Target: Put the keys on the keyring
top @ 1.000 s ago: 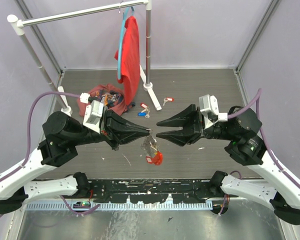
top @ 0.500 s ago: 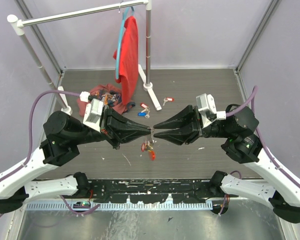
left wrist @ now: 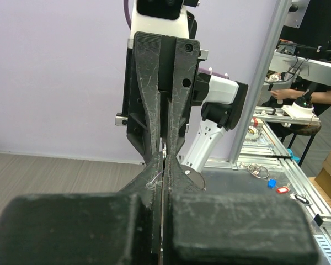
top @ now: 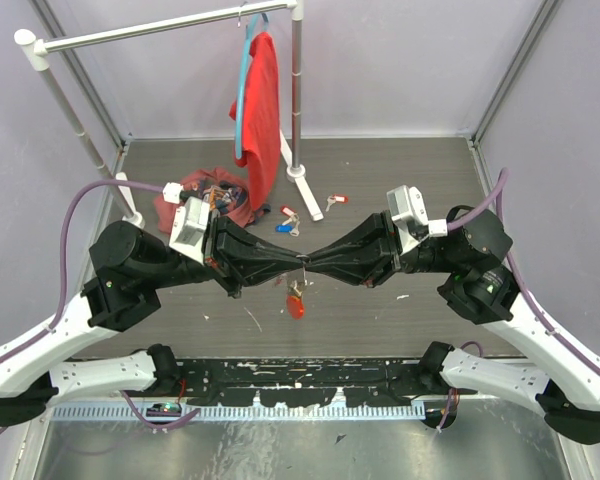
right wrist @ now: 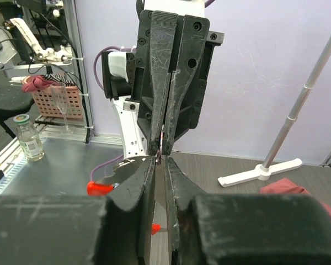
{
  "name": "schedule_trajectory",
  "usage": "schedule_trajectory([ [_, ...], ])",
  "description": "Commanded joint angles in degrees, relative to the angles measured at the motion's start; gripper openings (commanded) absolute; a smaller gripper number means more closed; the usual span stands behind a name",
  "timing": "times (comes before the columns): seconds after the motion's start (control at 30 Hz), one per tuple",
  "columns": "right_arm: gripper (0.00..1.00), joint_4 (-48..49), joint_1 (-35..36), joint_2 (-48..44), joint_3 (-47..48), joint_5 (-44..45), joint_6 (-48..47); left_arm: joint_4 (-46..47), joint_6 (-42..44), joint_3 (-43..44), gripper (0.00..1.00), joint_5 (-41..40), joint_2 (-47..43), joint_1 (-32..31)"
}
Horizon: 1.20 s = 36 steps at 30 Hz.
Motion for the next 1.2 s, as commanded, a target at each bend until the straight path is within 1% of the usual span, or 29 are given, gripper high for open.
schedule_trajectory([
  [0.0,0.17,3.8,0.0,0.5,1.3,-0.6,1.4,1.6,0.4,0.2,0.0,0.5,-0.1,-0.1],
  [0.17,0.12,4.0,0.0,0.6,1.3,-1.0,1.7,1.2,0.6,0.0,0.0,0.5,0.0,-0.1],
  [0.3,0.02,3.0,0.0,0.5,1.5,-0.6,1.4,0.4,0.7,0.1,0.0,0.6,0.3,-0.1],
  [0.33,0.01,1.8,0.0,0.5,1.9,0.0,1.0,-0.6,1.2,0.4,0.0,0.7,0.4,-0.1],
  [0.4,0.01,-2.2,0.0,0.4,3.4,1.1,-1.4,-3.4,2.4,1.4,0.06,0.6,0.4,-0.1],
  [0.57,0.01,-18.8,0.0,1.7,9.9,3.6,-8.1,-12.1,6.7,3.5,0.28,-2.3,-0.8,0.0],
  [0.7,0.01,-33.9,0.0,4.4,15.3,5.8,-12.4,-20.7,10.8,5.9,0.41,-6.7,-0.9,-0.1],
  [0.87,0.01,-47.9,0.0,7.9,19.7,9.6,-15.0,-31.4,14.3,9.1,0.55,-11.8,0.9,-0.1],
  [1.0,0.01,-54.5,0.0,10.2,20.4,11.7,-16.9,-35.4,15.8,9.2,0.58,-12.5,2.3,-0.1],
  [1.17,0.01,-58.1,0.0,11.9,21.4,11.6,-18.9,-36.9,18.4,8.8,0.49,-10.5,4.2,-0.1],
])
